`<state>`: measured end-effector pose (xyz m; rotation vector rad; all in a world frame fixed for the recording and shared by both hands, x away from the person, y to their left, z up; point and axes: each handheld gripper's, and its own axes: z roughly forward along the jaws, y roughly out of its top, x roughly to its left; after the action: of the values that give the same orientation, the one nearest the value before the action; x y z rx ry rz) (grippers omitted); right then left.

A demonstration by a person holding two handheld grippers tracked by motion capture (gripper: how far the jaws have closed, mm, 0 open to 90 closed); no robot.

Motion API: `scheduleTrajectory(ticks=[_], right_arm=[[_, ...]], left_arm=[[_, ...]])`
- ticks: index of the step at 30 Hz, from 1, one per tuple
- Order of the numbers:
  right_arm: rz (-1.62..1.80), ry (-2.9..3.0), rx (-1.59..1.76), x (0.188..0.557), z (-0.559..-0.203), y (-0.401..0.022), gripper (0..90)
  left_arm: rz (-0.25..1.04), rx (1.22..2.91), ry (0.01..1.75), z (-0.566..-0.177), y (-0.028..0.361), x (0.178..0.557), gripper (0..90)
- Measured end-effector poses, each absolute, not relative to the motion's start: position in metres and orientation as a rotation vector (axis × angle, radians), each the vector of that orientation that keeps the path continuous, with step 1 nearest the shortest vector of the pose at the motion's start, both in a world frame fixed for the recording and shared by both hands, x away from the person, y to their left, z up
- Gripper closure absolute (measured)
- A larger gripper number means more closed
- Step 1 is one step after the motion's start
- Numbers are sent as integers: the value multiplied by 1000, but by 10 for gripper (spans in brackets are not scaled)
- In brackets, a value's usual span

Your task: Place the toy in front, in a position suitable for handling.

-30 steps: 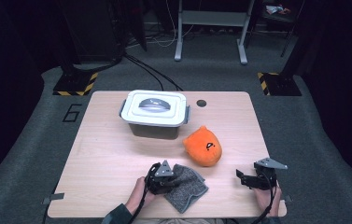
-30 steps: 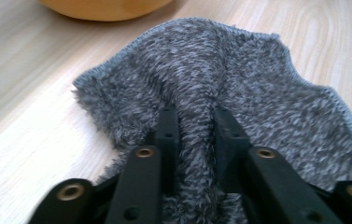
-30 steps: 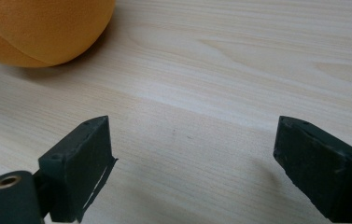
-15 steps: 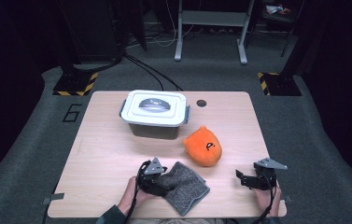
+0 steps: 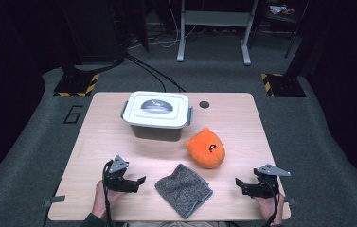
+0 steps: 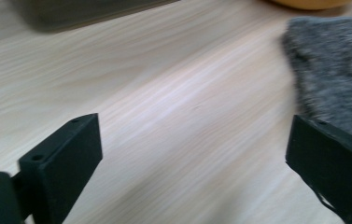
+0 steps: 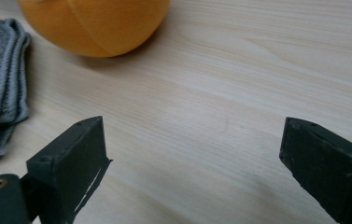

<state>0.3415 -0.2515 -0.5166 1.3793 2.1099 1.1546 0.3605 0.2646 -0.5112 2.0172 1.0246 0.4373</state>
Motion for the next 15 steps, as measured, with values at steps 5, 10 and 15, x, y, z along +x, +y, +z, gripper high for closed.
scheduleTrajectory(ticks=[5,10,15], right_arm=[[1166,2165,1322,333,-510,-240,67],[1192,2227,1222,322,-499,-217,53],[1223,2275,1154,316,-493,-199,44]], left_arm=[[444,1982,1102,-516,282,362,1],[480,1972,1154,-520,294,364,0],[482,1975,1174,-523,297,366,0]])
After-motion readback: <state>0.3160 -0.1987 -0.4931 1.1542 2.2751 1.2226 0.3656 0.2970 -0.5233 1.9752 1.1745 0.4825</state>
